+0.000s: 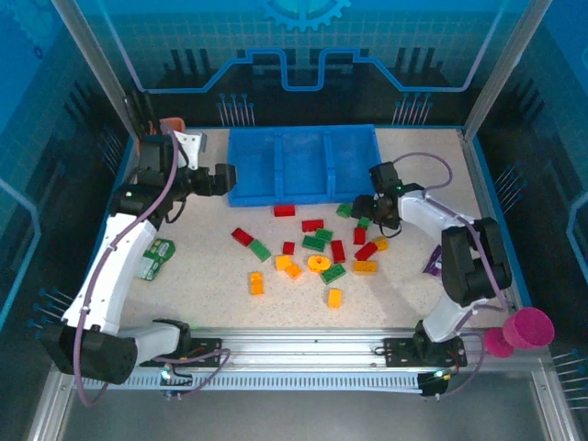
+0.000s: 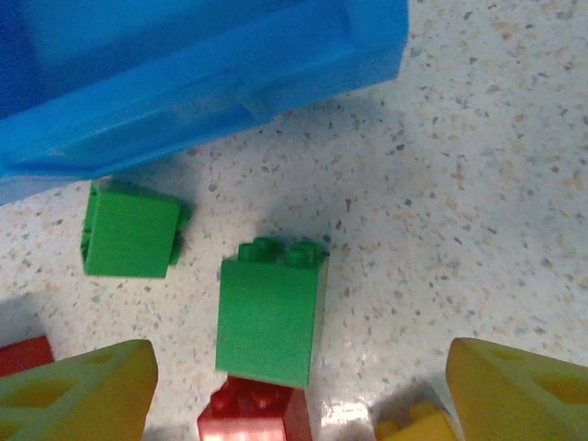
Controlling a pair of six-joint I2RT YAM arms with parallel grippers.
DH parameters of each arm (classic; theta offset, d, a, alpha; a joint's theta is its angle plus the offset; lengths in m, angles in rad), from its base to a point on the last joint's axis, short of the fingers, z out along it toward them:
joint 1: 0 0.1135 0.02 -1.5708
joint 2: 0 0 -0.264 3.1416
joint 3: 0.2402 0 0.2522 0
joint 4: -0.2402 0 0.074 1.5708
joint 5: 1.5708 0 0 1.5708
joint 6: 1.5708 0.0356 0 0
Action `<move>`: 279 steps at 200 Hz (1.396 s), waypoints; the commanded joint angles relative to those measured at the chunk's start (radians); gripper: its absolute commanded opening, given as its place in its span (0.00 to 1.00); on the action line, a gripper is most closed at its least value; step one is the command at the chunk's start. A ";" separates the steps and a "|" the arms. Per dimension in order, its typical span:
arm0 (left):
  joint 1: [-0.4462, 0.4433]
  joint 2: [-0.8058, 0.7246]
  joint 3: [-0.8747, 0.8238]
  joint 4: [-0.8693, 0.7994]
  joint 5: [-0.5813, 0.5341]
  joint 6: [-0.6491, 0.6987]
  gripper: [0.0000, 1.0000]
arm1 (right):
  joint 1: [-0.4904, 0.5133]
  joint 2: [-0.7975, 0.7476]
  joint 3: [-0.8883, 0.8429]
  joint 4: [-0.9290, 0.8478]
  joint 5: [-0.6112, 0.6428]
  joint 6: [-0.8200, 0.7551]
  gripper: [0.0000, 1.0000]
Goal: Sort the legos into containers by color
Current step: Pick up the lego from the center of the table, then place the lego in the container.
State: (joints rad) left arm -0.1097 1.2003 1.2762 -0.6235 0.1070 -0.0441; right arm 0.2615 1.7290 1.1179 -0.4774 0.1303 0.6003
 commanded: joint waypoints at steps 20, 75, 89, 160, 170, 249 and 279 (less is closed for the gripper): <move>-0.005 -0.008 -0.020 0.023 0.025 0.027 0.99 | 0.017 0.103 0.088 -0.050 0.006 -0.023 0.71; -0.002 0.003 -0.036 0.028 0.026 0.033 0.99 | 0.039 0.186 0.128 -0.105 0.016 -0.044 0.55; -0.001 0.002 -0.040 0.030 0.023 0.035 1.00 | 0.039 0.193 0.129 -0.110 0.014 -0.049 0.46; 0.002 -0.012 -0.053 0.034 0.006 0.044 0.99 | 0.007 0.051 0.247 -0.305 0.094 -0.255 0.28; 0.003 -0.009 -0.051 0.034 0.010 0.044 0.99 | 0.003 0.046 0.296 -0.323 0.095 -0.298 0.28; 0.005 -0.004 -0.055 0.035 0.015 0.044 1.00 | -0.024 0.369 0.811 -0.313 0.091 -0.431 0.28; 0.007 -0.005 -0.057 0.037 0.027 0.040 0.99 | -0.028 0.532 0.984 -0.310 0.075 -0.427 0.29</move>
State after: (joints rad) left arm -0.1081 1.2015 1.2331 -0.5972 0.1104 -0.0196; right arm 0.2470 2.1506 2.0018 -0.7586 0.2173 0.1928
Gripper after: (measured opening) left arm 0.995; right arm 0.349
